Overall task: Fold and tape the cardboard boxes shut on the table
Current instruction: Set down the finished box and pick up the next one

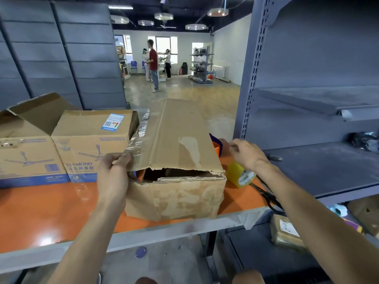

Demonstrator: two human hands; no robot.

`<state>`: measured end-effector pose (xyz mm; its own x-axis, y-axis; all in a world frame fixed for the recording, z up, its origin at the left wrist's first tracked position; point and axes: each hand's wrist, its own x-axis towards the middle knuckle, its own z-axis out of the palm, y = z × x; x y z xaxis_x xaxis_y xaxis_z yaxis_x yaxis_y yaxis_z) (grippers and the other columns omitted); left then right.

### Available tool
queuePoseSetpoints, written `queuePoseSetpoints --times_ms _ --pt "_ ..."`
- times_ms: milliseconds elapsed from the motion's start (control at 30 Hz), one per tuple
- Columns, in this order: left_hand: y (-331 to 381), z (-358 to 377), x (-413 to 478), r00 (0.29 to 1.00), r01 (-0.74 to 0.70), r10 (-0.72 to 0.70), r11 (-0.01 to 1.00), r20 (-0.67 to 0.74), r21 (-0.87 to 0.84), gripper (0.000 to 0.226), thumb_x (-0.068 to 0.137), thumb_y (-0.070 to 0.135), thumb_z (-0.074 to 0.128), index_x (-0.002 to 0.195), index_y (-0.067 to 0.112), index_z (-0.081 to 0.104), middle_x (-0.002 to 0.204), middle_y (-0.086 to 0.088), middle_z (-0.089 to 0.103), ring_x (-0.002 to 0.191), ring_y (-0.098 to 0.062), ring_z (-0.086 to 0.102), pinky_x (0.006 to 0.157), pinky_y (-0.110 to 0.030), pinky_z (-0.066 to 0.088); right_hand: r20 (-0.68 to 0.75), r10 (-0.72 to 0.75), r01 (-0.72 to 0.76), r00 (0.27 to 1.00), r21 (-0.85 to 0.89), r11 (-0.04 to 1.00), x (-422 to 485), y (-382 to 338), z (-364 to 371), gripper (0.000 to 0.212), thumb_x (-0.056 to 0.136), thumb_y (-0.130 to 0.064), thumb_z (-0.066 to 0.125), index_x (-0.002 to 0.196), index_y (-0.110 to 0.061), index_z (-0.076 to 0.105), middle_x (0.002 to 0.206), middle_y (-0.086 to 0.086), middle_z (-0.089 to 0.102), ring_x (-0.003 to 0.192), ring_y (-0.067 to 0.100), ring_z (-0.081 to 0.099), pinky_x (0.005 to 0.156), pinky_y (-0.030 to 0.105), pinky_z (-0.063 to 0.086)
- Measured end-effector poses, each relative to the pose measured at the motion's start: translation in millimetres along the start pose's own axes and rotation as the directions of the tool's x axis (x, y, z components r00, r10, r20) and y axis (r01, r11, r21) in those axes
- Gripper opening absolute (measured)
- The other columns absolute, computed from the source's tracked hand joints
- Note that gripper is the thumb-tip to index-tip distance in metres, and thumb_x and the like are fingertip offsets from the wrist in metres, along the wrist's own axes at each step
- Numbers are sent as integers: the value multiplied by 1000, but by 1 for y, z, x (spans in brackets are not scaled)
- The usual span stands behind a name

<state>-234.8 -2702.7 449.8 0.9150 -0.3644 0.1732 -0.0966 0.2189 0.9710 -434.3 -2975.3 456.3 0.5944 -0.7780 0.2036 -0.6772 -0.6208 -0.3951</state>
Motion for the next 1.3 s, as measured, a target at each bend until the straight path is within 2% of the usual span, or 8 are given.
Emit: queuePoseSetpoints --times_ms 167,400,567,733,933,1033,1167,1300 --pt "0 -10 2 999 31 -31 999 24 -9 26 97 19 64 119 31 58 87 -4 71 55 -27 65 55 -29 42 211 -47 63 976 -71 995 44 -15 -4 35 100 -19 45 121 -31 70 124 0 70 109 25 63 91 38 53" --pt "11 -12 2 986 9 -36 986 161 164 15 99 19 63 101 28 74 77 1 66 46 -27 65 47 -20 46 381 40 59 924 -243 968 84 -33 18 28 101 -5 48 125 -7 62 126 12 65 112 32 62 74 34 42" --pt "12 -12 0 986 2 -35 980 162 200 13 99 20 64 104 27 74 81 -7 63 45 -25 63 48 -21 49 297 117 -13 948 -331 943 98 -33 32 29 96 -15 64 124 -5 63 124 19 66 113 33 63 93 36 50" --pt "13 -9 -1 989 -3 -28 977 142 213 15 99 18 64 102 28 75 74 -4 65 42 -23 63 44 -18 47 220 56 27 974 -357 934 92 -27 26 9 89 -18 66 84 -13 61 101 14 71 80 30 60 71 31 47" --pt "19 -9 -4 984 -39 -11 960 176 279 10 97 25 67 99 32 73 73 -3 66 43 -23 64 60 -28 51 143 14 38 990 -353 935 72 -22 0 21 89 -20 66 72 -21 54 88 7 57 86 31 57 71 34 43" --pt "26 -13 0 968 -101 -21 879 250 465 11 100 32 62 100 39 70 78 -5 68 70 -30 71 78 -40 50 123 28 15 992 -340 940 59 -10 -15 25 88 -28 71 70 -20 56 83 5 59 85 29 58 69 34 42" --pt "49 -3 -9 957 -282 80 487 279 827 26 98 46 56 119 36 69 114 -13 60 111 -36 57 94 -40 45 118 67 -25 991 -321 947 39 16 -36 28 88 -36 75 72 -21 57 89 5 57 91 28 55 72 35 38" --pt "71 51 -35 819 -573 275 391 503 720 29 98 44 54 118 31 70 113 -12 66 113 -36 60 96 -46 49 86 100 -70 991 -296 953 20 30 -43 17 86 -37 75 88 -22 66 103 8 64 91 27 53 76 36 42"
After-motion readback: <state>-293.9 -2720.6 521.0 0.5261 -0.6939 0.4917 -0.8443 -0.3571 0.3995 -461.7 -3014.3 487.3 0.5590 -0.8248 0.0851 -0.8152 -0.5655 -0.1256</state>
